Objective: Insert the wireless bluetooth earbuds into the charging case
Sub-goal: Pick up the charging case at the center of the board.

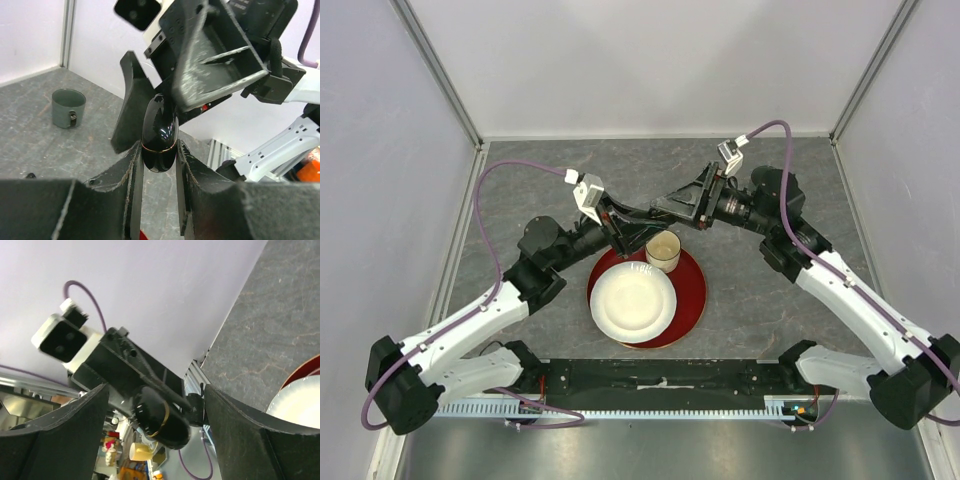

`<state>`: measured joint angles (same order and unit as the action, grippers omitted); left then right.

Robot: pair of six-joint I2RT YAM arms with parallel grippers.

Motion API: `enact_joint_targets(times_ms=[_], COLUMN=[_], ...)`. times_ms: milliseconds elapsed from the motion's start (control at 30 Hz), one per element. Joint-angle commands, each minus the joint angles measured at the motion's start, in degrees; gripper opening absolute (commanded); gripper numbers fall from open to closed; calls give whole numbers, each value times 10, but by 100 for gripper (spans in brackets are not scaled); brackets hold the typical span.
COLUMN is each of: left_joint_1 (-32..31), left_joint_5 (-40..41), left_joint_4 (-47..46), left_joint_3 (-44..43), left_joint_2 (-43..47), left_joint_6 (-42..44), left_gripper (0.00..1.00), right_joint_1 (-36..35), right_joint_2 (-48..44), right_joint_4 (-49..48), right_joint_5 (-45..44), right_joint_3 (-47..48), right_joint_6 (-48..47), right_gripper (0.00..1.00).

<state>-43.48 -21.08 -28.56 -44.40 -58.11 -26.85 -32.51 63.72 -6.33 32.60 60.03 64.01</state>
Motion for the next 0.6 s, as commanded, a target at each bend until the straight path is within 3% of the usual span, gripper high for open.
enact_joint_targets(times_ms=[0, 200, 567], left_joint_1=[-1, 0, 0], left_joint_5=[-3, 17, 35], left_joint_4=[-11, -12, -2], left_joint_3=[-10, -1, 6], left_joint_2=[14, 22, 26], left_joint_6=[78, 104, 126], left_gripper=[2, 2, 2], right_joint_1=[0, 1, 6], right_joint_2=[22, 25, 27], right_joint_4=[38, 41, 45], right_joint_5=[12, 28, 70], right_joint_3=[30, 30, 37], right_joint_6=[38, 59, 104], right_gripper=[84, 83, 70])
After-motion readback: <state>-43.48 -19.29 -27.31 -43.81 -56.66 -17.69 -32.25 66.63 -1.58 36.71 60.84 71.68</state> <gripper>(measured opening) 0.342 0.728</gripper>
